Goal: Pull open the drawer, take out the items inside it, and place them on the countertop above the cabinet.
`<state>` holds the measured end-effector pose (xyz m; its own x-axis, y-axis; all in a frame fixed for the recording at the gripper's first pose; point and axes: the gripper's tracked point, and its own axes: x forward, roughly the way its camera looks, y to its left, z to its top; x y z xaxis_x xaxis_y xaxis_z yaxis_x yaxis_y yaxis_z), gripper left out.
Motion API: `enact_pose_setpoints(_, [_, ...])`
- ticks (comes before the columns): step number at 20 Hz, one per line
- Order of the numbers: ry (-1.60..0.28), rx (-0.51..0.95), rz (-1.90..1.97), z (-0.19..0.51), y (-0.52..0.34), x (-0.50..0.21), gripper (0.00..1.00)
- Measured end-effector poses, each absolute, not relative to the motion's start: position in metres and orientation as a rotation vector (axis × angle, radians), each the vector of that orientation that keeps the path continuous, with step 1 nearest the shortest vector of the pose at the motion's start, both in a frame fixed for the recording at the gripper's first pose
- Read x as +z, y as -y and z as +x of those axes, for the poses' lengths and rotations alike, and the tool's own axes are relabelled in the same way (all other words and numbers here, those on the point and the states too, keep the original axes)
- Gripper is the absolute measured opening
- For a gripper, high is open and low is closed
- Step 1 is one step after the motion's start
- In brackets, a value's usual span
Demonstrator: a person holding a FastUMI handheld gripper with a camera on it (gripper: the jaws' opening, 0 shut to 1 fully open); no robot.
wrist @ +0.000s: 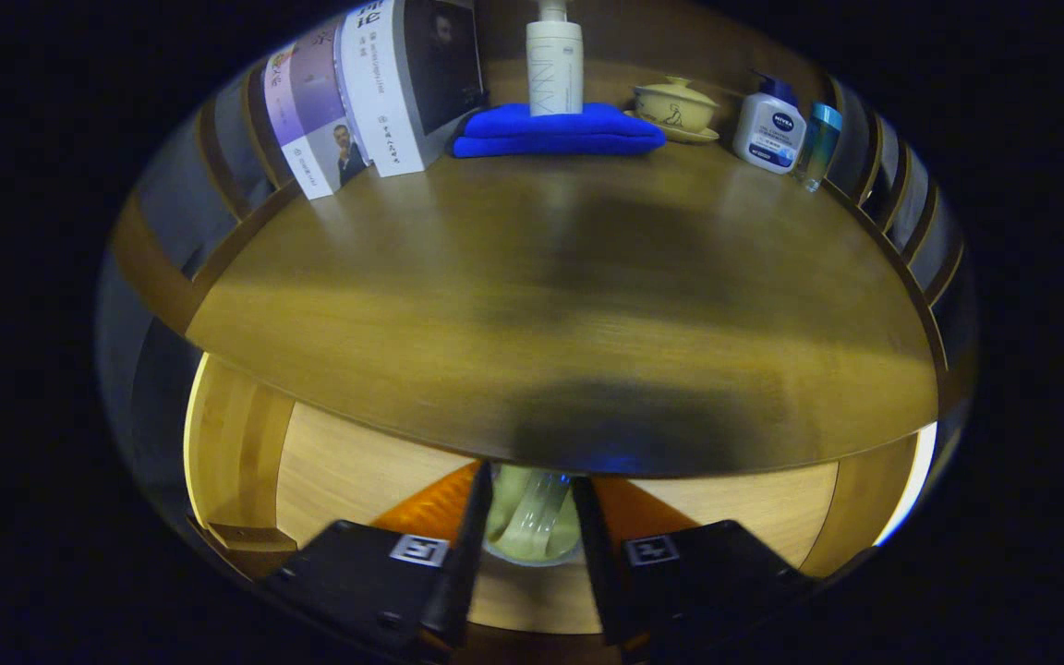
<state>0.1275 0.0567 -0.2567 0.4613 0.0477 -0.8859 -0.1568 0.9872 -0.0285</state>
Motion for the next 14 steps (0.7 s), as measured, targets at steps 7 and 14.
enact_pose_setpoints(7, [-1.056, 0.220, -0.051, 0.113, -0.067, -0.248, 0.21])
enact_pose_setpoints(14, [-1.007, 0.346, -0.073, 0.068, -0.080, -0.213, 0.14])
